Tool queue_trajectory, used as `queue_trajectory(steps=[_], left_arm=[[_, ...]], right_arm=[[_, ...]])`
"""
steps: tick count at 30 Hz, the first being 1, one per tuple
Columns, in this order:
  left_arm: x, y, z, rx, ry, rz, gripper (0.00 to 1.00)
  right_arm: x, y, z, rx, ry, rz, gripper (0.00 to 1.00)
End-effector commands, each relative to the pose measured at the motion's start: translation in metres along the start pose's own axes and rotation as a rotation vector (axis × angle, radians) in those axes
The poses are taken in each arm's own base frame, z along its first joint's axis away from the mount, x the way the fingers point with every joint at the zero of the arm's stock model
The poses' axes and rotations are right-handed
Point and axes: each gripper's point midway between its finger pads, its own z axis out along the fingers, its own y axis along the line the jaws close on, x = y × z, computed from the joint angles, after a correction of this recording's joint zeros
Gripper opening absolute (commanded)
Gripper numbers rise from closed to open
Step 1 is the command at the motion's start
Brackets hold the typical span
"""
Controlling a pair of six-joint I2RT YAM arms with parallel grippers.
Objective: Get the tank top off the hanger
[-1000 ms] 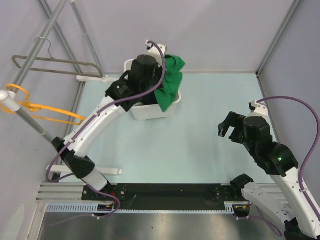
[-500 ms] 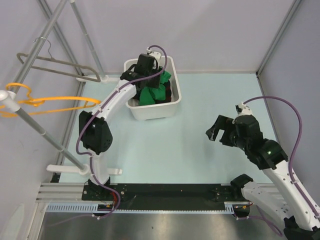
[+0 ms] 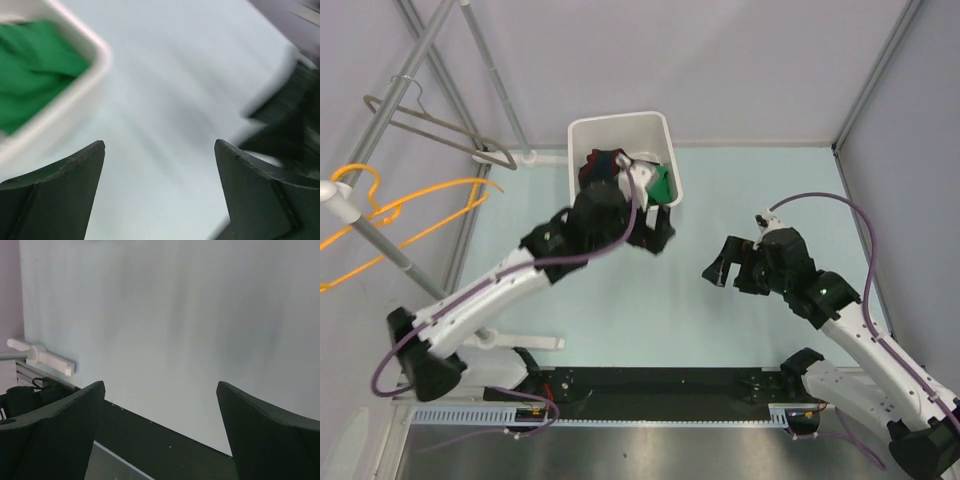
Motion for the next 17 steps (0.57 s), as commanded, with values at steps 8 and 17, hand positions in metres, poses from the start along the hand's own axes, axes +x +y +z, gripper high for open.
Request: queue_trajectory(steps=[8,17], left_arm=[[0.159,-0.083,-0.081,0.384,-0.053,-0.346,0.96],[0.160,-0.046,-0.135,0.489,-0.363,-0.493,0.99]], right_arm=[[0.000,0.027,0.048,-0.186,-0.088,0.130,0.99],[0.021,-0.006,0.055,-0.310,-0.283,0.261,1.00]])
